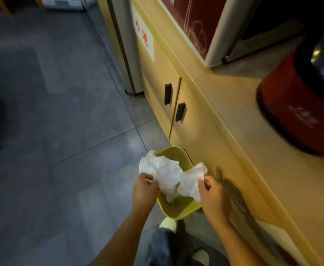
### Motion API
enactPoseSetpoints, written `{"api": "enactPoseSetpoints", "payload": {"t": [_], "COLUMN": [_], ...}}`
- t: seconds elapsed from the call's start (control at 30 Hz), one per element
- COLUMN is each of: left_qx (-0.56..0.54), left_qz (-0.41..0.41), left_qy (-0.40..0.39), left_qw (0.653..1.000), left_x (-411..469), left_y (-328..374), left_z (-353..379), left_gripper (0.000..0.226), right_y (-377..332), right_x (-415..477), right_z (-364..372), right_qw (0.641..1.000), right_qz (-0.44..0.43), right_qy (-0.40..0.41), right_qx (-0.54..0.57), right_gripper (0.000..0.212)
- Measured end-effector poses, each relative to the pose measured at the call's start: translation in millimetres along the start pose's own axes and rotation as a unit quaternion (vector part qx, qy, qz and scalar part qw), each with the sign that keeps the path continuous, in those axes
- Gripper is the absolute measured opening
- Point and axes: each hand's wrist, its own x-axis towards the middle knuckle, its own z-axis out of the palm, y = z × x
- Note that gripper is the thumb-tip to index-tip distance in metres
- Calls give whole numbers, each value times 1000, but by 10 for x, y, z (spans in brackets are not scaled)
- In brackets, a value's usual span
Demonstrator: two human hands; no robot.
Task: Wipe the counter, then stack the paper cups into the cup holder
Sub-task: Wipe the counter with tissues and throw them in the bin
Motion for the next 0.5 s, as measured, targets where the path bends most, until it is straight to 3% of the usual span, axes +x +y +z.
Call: {"api": "enactPoseSetpoints", "payload": {"t": [0.1, 0.27, 0.4, 0.5], "left_qx": [82, 243, 415, 484], "left_qz": [1, 56, 118, 149], "left_qy": [-7, -52, -109, -127], "left_qw": [997, 967, 896, 853], "left_x": [434, 910, 1114, 1115], "left_y": [-395, -985, -1303, -1336], "left_z": [299, 724, 899, 894], "left_gripper": [4, 19, 34, 39], "right_y": [332, 909, 1245, 1353], "right_x": [265, 519, 567, 557], "right_z": [503, 1150, 1473, 1532], "right_qw": [998, 993, 977, 955], "right_qz": [8, 87, 88, 104], "right_qy": [13, -32, -144, -236], "right_qx": [-58, -73, -131, -146], "right_gripper": [11, 18, 14, 25]}}
